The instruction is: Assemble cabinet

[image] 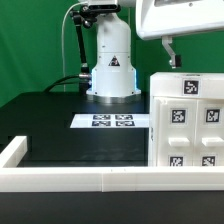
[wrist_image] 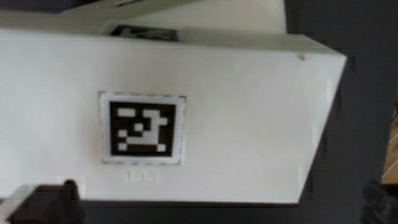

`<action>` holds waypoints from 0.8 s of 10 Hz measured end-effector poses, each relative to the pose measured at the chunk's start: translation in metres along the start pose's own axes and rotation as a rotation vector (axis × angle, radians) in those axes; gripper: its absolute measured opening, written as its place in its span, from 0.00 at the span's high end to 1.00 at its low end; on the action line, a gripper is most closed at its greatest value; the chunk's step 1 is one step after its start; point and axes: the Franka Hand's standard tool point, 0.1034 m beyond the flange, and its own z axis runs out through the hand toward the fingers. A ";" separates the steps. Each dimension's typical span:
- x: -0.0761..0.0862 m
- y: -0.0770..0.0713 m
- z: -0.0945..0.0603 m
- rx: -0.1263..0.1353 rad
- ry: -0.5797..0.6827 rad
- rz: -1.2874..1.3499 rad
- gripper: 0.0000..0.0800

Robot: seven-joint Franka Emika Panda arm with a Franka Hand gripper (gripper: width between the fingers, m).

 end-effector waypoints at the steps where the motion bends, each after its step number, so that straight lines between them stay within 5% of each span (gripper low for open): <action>1: 0.001 -0.002 0.001 -0.015 -0.004 -0.102 0.00; 8: 0.003 0.005 0.004 -0.041 -0.018 -0.590 0.00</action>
Offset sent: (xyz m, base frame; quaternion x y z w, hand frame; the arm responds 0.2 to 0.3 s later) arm -0.0025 -0.0033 0.0082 -0.0003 0.0095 -0.0530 0.9985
